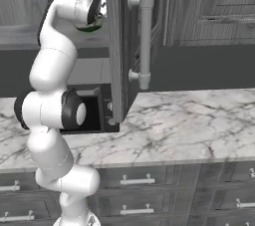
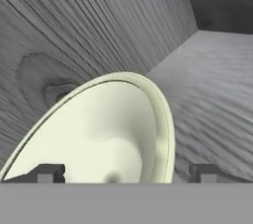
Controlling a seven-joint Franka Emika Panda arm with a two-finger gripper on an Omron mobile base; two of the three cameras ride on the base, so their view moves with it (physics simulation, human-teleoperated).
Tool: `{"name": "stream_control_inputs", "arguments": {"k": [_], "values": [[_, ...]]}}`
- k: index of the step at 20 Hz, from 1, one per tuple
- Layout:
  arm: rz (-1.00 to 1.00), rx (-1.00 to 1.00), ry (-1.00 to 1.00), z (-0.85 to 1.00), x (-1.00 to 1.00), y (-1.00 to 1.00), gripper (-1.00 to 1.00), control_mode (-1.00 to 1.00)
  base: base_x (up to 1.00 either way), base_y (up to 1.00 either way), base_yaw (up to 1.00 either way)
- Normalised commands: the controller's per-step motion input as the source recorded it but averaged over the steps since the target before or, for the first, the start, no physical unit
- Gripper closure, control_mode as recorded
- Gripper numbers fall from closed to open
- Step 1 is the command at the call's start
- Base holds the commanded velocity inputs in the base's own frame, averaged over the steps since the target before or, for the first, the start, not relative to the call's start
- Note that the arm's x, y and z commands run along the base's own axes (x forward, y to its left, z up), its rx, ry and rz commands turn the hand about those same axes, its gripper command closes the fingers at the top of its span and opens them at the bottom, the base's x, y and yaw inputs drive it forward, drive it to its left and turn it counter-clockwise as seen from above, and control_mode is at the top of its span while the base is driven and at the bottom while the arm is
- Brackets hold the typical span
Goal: Move the bowls from the cabinet to the plates on the dining table.
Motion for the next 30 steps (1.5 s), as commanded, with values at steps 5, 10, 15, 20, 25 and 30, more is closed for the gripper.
{"name": "stream_control_inputs", "arguments": {"k": [5,10,15,20,25,30], "values": [[0.00,0.00,0.09,-0.01,0.04,0.00,-1.00,-1.00,0.00,0.00,0.00],[0.00,0.00,0.02,-0.09,0.00,0.00,-1.00,-1.00,0.00,0.00,0.00],[0.00,0.00,0.00,-0.17,0.00,0.00,-1.00,-1.00,0.00,0.00,0.00],[0.00,0.00,0.00,-0.09,0.00,0.00,-1.00,-1.00,0.00,0.00,0.00],[0.00,0.00,0.00,-0.18,0.00,0.00,-1.00,-1.00,0.00,0.00,0.00],[0.00,0.00,0.00,-0.21,0.03,0.02,-1.00,-1.00,0.00,0.00,0.00]]}}
